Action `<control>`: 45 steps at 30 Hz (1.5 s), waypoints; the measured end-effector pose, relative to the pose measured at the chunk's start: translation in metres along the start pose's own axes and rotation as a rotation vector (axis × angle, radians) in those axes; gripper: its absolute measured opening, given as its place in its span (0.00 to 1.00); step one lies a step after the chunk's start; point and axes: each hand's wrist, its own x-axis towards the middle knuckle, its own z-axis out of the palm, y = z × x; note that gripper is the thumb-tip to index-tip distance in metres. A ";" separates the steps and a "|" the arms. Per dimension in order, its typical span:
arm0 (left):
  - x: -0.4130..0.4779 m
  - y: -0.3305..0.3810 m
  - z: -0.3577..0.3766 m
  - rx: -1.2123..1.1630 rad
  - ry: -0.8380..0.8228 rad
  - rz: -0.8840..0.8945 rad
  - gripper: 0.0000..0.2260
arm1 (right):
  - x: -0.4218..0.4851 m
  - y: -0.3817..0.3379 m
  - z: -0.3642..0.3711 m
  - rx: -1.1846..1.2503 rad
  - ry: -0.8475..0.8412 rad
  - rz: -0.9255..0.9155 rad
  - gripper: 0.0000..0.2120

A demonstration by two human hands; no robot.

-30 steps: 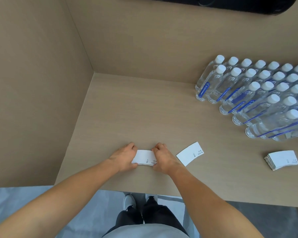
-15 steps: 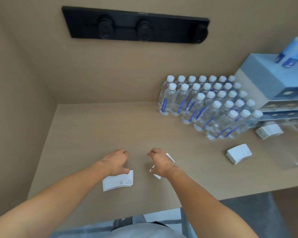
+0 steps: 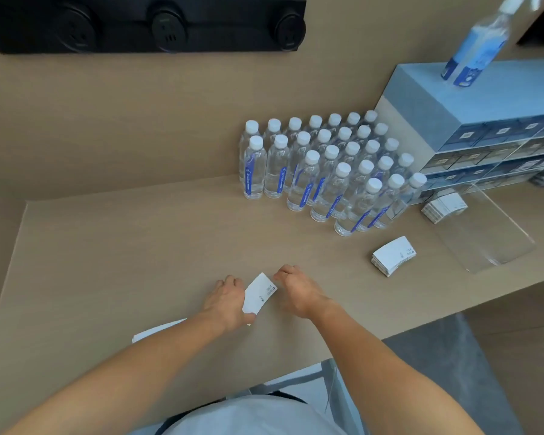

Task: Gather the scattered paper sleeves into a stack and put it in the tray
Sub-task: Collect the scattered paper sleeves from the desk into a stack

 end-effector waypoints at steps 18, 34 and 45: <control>-0.002 -0.012 0.013 -0.013 0.006 0.053 0.26 | 0.035 -0.017 0.017 -0.238 -0.043 -0.179 0.19; -0.077 -0.117 -0.012 0.079 0.149 -0.111 0.22 | 0.052 -0.145 0.021 -0.234 -0.072 -0.397 0.31; -0.106 -0.139 0.008 0.122 0.096 -0.204 0.23 | 0.043 -0.171 0.060 -0.227 -0.126 -0.421 0.32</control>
